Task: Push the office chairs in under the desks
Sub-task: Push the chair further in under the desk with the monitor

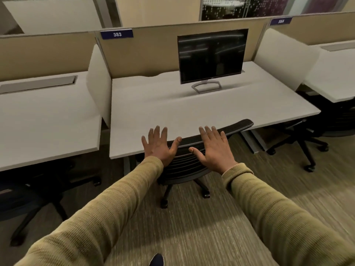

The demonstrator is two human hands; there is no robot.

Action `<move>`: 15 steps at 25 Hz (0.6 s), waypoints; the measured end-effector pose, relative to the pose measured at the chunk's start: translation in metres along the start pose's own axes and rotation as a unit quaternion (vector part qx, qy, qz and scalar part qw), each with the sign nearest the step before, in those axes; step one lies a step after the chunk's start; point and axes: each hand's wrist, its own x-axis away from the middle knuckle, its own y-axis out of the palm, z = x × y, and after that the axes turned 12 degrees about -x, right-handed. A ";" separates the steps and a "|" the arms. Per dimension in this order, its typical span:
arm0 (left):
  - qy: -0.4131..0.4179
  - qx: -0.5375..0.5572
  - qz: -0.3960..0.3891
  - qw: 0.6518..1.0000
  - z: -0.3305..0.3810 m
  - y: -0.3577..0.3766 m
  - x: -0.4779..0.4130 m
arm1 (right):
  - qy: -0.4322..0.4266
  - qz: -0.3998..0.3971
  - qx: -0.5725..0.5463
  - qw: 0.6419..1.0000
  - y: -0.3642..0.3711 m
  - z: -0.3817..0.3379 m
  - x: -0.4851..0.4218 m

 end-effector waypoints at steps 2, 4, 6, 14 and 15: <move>-0.048 -0.020 -0.035 0.998 0.024 0.000 0.000 | -0.006 -0.026 0.005 1.000 -0.010 0.037 -0.001; -0.080 -0.053 -0.078 0.992 0.045 0.003 0.001 | -0.005 -0.062 0.006 0.998 -0.019 0.070 -0.001; -0.094 -0.066 -0.089 0.989 0.056 0.008 0.003 | -0.013 -0.097 0.011 0.995 -0.023 0.093 -0.001; -0.232 -0.045 -0.076 0.969 0.083 0.017 -0.026 | -0.072 -0.134 0.014 0.988 -0.039 0.162 -0.052; -0.262 -0.048 -0.062 0.962 0.085 0.018 -0.031 | -0.075 -0.137 0.020 0.988 -0.041 0.170 -0.060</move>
